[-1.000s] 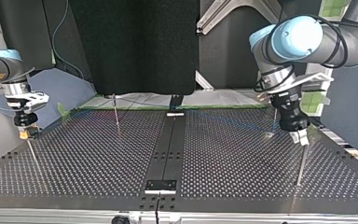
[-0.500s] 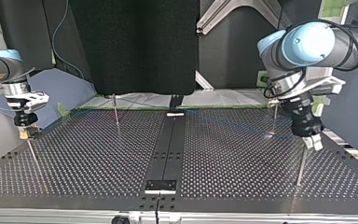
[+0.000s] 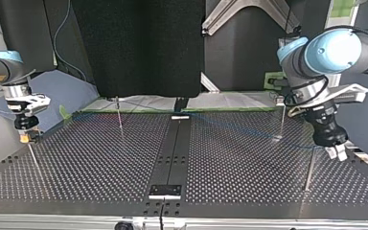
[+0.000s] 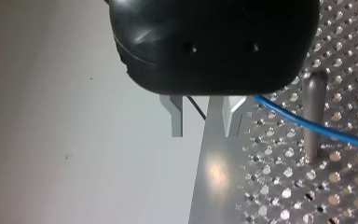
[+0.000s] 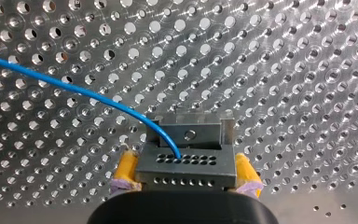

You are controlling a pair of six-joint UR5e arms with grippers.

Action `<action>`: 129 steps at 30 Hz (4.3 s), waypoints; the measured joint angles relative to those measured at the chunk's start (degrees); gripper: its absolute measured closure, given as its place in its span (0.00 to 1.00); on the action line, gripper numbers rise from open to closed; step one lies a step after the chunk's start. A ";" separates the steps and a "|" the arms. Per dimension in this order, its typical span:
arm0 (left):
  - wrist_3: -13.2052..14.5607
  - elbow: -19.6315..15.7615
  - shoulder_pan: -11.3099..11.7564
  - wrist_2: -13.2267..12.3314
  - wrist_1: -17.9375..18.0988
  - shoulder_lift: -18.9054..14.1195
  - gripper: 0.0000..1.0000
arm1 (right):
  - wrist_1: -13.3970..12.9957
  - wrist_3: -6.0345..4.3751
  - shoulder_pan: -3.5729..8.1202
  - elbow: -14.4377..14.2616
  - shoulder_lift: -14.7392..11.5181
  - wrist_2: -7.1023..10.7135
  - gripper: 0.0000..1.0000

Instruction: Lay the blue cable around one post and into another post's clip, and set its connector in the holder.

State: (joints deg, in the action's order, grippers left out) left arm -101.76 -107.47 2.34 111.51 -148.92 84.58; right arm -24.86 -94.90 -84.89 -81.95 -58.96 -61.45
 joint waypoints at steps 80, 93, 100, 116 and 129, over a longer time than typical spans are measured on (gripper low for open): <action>-8.02 6.69 11.93 -14.87 1.49 10.95 0.53 | -0.31 0.04 -0.02 -0.01 0.48 0.07 0.20; -9.29 6.54 12.09 -13.92 1.07 11.25 0.37 | -0.45 -0.01 -0.04 -0.01 0.54 0.10 0.17; -9.43 6.52 11.61 -13.82 -0.62 11.25 0.03 | -0.35 0.02 -0.02 -0.01 0.56 0.12 0.01; -10.03 6.50 10.37 -13.97 -6.16 11.22 0.00 | -0.38 0.49 -0.29 0.02 0.54 0.29 0.01; -11.79 6.51 9.56 -17.83 -12.67 11.08 0.00 | -0.25 0.25 -0.49 0.06 0.52 0.27 0.01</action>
State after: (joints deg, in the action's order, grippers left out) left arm -113.55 -100.97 11.90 93.67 -161.60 95.66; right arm -25.12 -94.65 -85.37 -81.89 -58.44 -61.18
